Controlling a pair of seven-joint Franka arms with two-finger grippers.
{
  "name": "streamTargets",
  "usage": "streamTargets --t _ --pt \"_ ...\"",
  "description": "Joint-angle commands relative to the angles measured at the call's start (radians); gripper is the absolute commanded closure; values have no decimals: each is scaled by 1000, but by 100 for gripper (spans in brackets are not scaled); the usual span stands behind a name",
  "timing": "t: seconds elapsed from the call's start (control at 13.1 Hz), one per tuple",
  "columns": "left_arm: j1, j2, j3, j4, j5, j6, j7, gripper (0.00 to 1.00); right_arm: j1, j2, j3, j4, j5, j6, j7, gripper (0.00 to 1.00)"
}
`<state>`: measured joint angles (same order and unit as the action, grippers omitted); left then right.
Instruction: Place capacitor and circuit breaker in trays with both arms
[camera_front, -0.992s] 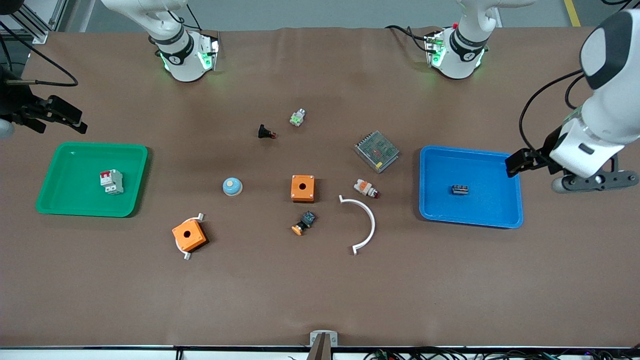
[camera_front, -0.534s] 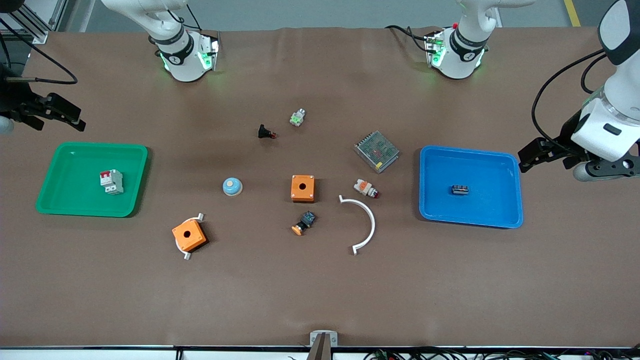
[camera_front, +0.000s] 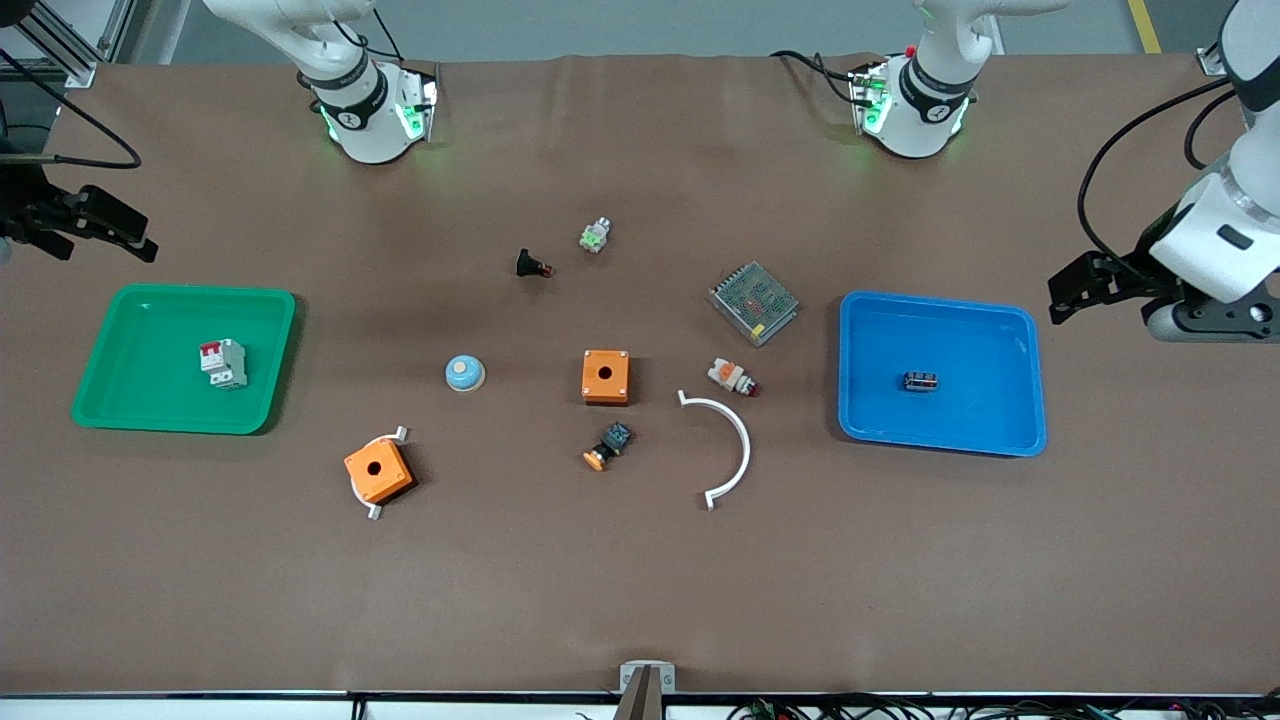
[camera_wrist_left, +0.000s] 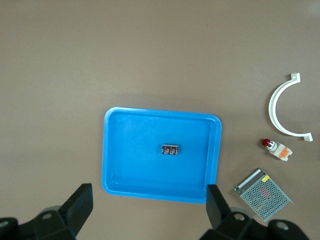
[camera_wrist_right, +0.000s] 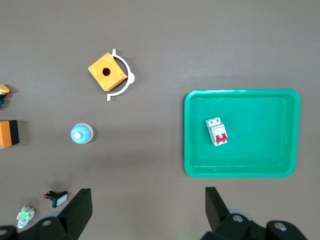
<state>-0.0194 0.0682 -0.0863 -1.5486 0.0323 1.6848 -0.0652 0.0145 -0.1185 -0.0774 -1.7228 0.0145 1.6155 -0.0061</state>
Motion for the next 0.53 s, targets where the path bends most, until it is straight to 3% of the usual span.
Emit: streamTargets --t 0.0,0.46 --pt "7 -2 -3 33 12 -17 22 0 -10 -24 8 -21 -5 3 -8 0" --pt "6 5 -4 48 8 -17 8 0 -8 -23 10 -20 2 4 -8 0"
